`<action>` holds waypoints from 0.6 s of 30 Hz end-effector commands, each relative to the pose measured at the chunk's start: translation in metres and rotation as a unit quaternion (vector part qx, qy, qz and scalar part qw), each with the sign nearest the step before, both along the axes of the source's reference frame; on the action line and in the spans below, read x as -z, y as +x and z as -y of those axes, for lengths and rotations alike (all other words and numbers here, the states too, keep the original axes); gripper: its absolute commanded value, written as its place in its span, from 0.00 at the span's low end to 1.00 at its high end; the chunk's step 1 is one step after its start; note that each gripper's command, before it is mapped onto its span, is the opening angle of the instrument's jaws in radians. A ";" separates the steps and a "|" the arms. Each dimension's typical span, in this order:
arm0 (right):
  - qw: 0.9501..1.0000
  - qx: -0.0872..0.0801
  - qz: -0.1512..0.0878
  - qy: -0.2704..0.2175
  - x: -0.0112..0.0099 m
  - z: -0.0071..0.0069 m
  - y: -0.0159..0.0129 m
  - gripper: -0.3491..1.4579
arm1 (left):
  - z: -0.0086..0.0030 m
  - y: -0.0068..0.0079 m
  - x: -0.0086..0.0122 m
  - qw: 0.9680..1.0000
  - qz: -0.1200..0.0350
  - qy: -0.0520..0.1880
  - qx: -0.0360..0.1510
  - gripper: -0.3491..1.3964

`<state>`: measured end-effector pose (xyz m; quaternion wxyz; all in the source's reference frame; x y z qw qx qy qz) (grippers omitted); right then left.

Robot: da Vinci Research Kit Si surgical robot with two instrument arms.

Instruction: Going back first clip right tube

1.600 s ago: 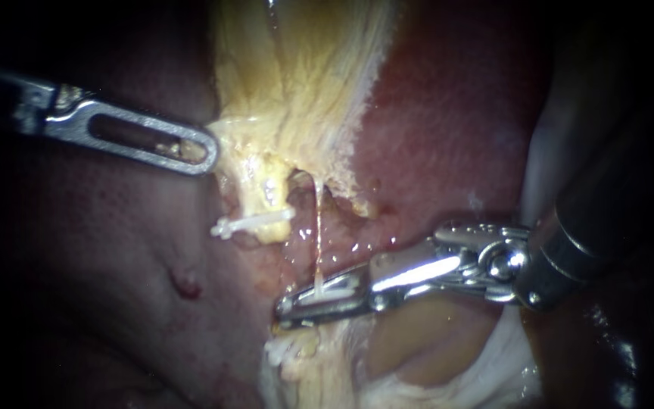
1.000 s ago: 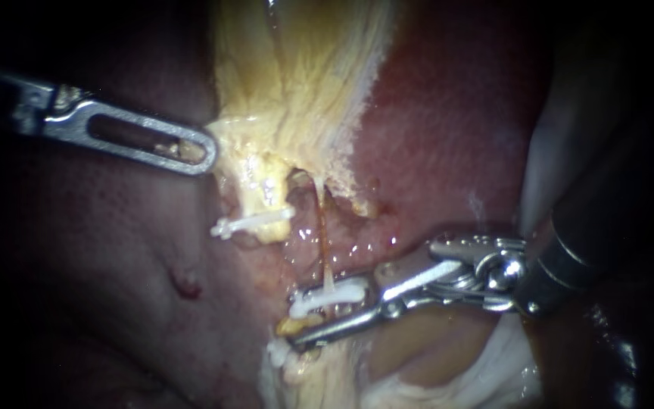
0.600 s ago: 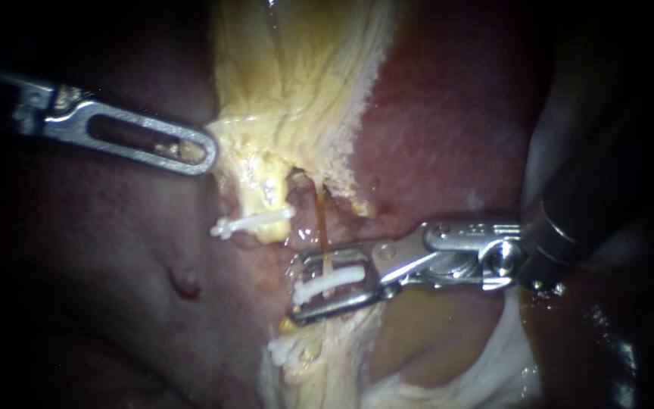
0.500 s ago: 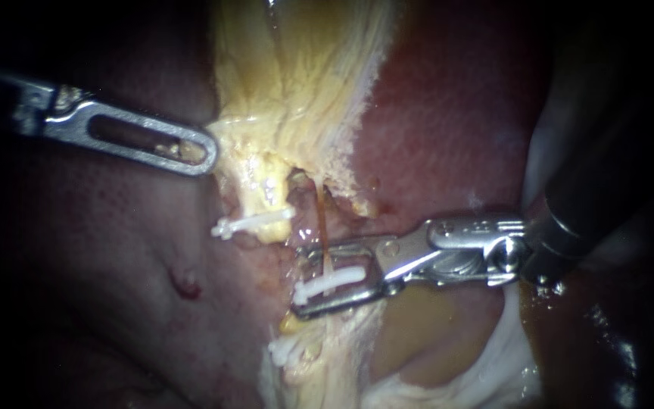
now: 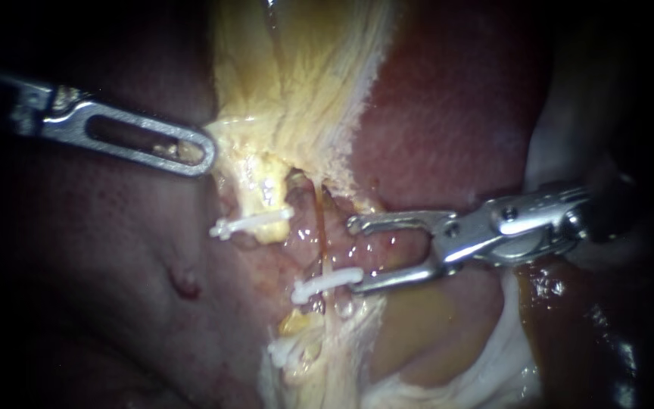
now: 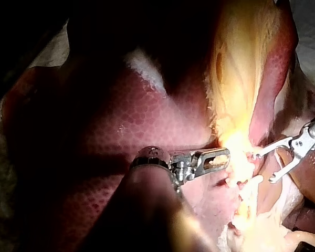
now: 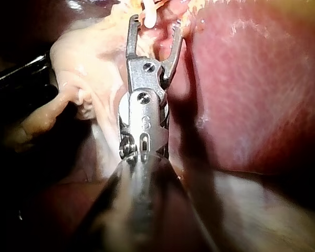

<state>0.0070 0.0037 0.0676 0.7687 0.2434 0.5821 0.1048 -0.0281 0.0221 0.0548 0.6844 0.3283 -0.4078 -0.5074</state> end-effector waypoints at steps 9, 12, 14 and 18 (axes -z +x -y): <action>1.000 0.002 -0.003 -0.008 0.0020 -0.0013 -0.0029 0.47 | 0.0000 -0.0001 -0.0002 1.000 0.000 -0.001 0.000 0.00; 1.000 0.002 -0.004 -0.011 0.0022 -0.0013 -0.0030 0.47 | 0.0002 -0.0003 -0.0007 1.000 -0.001 -0.002 0.001 0.00; 1.000 0.002 -0.004 -0.010 0.0024 -0.0013 -0.0030 0.47 | 0.0004 -0.0007 -0.0013 1.000 -0.002 -0.003 0.001 0.00; 1.000 0.003 -0.005 -0.009 0.0029 -0.0013 -0.0033 0.47 | 0.0009 -0.0017 -0.0028 1.000 -0.002 -0.006 0.001 0.00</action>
